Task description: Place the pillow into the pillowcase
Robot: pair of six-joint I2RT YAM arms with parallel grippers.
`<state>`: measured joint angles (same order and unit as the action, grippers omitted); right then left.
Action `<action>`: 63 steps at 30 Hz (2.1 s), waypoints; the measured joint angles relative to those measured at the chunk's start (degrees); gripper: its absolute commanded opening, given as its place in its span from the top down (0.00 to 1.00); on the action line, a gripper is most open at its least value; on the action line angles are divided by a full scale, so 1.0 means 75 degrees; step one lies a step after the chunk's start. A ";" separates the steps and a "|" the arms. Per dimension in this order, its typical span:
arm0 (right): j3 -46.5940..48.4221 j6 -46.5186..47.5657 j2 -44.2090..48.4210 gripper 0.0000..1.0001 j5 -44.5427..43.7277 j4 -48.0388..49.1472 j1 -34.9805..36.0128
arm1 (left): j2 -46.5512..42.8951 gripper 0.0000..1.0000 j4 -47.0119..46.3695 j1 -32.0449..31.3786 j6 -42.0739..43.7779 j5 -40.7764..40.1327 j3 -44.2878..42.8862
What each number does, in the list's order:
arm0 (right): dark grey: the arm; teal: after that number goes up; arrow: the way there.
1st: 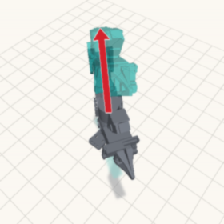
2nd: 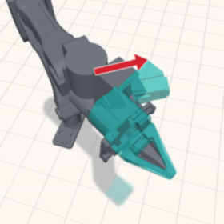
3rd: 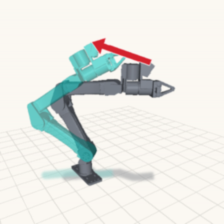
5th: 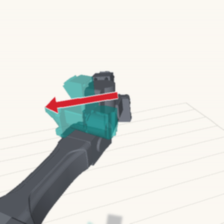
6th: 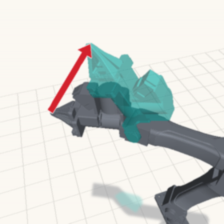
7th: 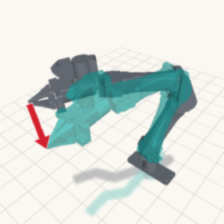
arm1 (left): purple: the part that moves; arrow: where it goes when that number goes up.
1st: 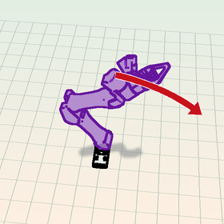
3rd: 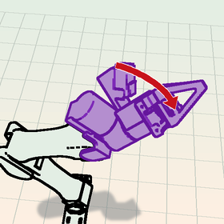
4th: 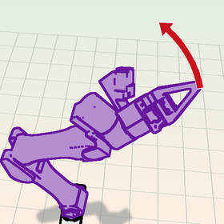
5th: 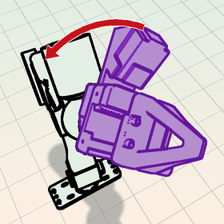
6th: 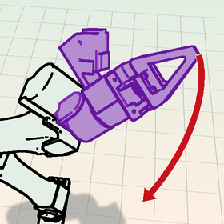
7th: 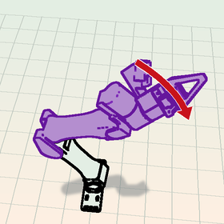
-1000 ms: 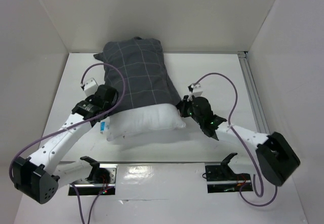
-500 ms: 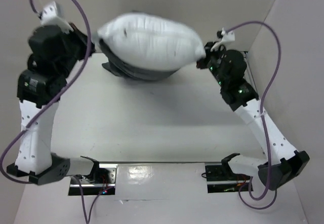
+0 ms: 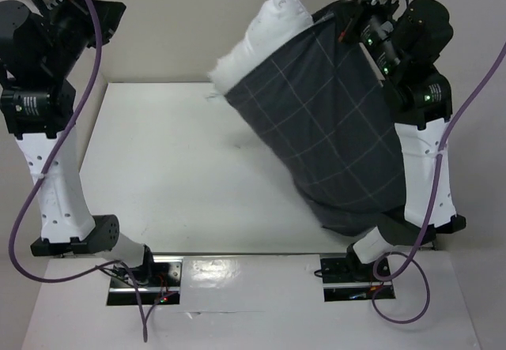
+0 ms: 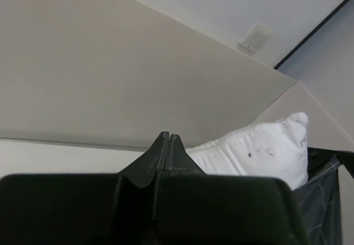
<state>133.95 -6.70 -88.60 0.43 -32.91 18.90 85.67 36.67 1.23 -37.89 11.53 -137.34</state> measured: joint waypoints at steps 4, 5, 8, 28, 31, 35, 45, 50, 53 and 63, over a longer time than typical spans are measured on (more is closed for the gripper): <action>-0.0099 0.0055 0.0175 1.00 0.0035 -0.0396 -0.0207 | 0.0058 1.00 -0.0560 0.0831 -0.0632 0.1411 0.0766; -0.0504 0.0061 0.0385 1.00 0.0070 -0.0289 -0.0213 | -0.0058 1.00 -0.0851 0.0895 -0.0778 0.1696 0.1282; -0.1463 0.0070 0.0831 1.00 0.0224 -0.0294 -0.0227 | -0.0565 1.00 -0.1259 0.0790 -0.0950 0.2279 0.3002; -0.1915 -0.0609 0.0271 1.00 0.2055 0.0560 0.0157 | -0.0326 0.41 -0.4237 -0.0880 -0.2174 0.3803 0.9763; -0.1816 -0.0758 0.0254 1.00 0.2299 0.0772 0.0198 | -0.0271 0.32 -0.4899 -0.1011 -0.2407 0.4025 0.9946; -0.1632 -0.0871 0.0221 1.00 0.2492 0.0973 0.0204 | -0.0245 0.12 -0.5351 -0.1166 -0.2314 0.4095 0.9984; -0.1603 -0.0959 0.0020 1.00 0.2576 0.1128 0.0248 | 0.0032 0.26 -0.5863 -0.1489 -0.1988 0.4226 0.9935; -0.1620 -0.0959 0.0012 1.00 0.2567 0.1195 0.0294 | 0.0609 0.38 -0.5980 -0.2049 -0.2124 0.4296 0.9707; -0.1620 -0.0956 0.0012 1.00 0.2565 0.1198 0.0300 | 0.0615 0.39 -0.6126 -0.1999 -0.2390 0.4290 0.9809; -0.1918 -0.0950 0.0038 1.00 0.2454 0.1317 0.0367 | -0.0851 0.28 -0.6344 -0.0673 -0.3858 0.3037 1.0990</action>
<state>119.57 -13.82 -88.31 18.83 -23.03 21.65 79.29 -10.92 -3.81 -66.83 34.30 -54.92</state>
